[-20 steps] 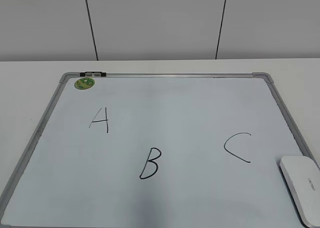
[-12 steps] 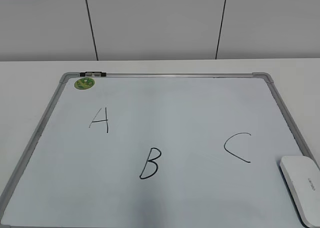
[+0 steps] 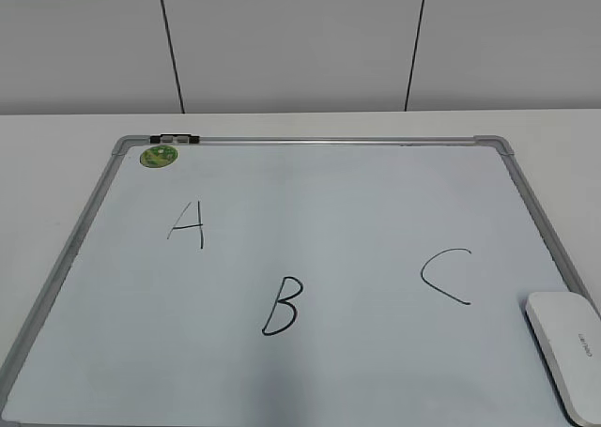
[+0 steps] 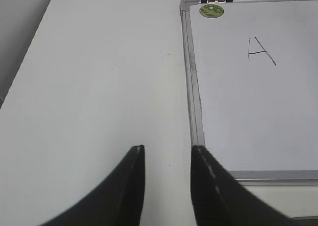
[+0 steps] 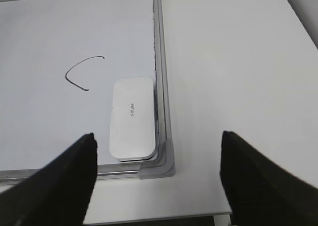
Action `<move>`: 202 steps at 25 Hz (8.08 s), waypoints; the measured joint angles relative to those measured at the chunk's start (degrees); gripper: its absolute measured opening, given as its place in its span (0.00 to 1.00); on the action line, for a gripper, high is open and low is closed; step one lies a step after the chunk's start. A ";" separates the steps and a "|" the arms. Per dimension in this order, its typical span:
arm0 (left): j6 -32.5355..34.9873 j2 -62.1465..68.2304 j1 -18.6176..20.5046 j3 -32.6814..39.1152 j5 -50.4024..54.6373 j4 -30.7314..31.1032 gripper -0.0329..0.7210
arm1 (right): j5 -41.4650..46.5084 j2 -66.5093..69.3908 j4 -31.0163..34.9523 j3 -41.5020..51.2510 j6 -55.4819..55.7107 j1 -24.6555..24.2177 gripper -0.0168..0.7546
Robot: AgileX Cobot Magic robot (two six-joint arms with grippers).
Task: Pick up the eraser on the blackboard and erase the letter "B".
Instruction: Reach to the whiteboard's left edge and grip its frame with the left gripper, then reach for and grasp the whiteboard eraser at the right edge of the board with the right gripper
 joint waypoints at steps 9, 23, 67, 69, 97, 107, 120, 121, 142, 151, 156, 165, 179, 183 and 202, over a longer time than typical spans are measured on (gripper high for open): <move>0.00 0.00 0.00 0.00 0.00 0.00 0.35 | 0.00 0.00 0.00 0.00 0.00 0.00 0.76; 0.00 3.30 0.00 -3.72 -4.77 0.80 0.77 | 0.00 0.00 0.00 0.00 0.00 0.00 0.76; 12.90 99.68 0.38 -34.77 -15.82 -11.29 0.63 | 0.00 0.00 0.00 0.00 0.00 0.00 0.76; 15.53 101.59 1.81 -34.89 -16.47 -14.12 0.62 | 0.00 0.00 0.00 0.00 0.00 0.00 0.76; 21.95 114.55 5.11 -47.99 -13.96 -21.34 0.53 | 0.00 0.00 0.00 0.00 0.00 0.00 0.76; 22.17 117.99 5.11 -48.80 -13.67 -22.19 0.47 | 0.00 0.00 0.00 0.00 0.00 0.00 0.76; 22.30 119.02 5.11 -49.66 -13.62 -22.29 0.44 | 0.00 0.00 0.00 0.00 0.00 0.00 0.76; 22.30 119.32 5.11 -49.66 -13.62 -22.29 0.44 | 0.00 0.00 0.00 0.00 0.00 0.00 0.76; 22.30 121.71 5.44 -50.88 -11.01 -24.63 0.10 | 0.11 0.00 0.00 0.00 0.00 0.00 0.76; 22.30 121.71 5.54 -50.88 -10.83 -24.72 0.09 | 0.11 0.00 0.00 0.00 0.00 0.00 0.76; 22.30 121.71 5.54 -50.88 -10.74 -24.72 0.09 | 0.11 0.00 0.00 -0.39 0.00 0.00 0.76; 22.30 121.71 5.54 -50.88 -10.70 -24.72 0.09 | -0.64 13.84 0.10 -5.25 -4.46 0.00 0.76; 22.20 121.71 5.54 -50.88 -10.61 -24.76 0.09 | -10.23 38.70 2.27 -5.25 -6.07 0.00 0.76; 22.20 121.71 5.54 -50.88 -10.61 -24.76 0.09 | -10.11 46.07 7.92 -5.25 -9.64 0.00 0.76; 22.20 121.71 5.54 -50.91 -10.57 -24.85 0.09 | -22.95 74.13 10.84 -7.23 -14.13 3.42 0.83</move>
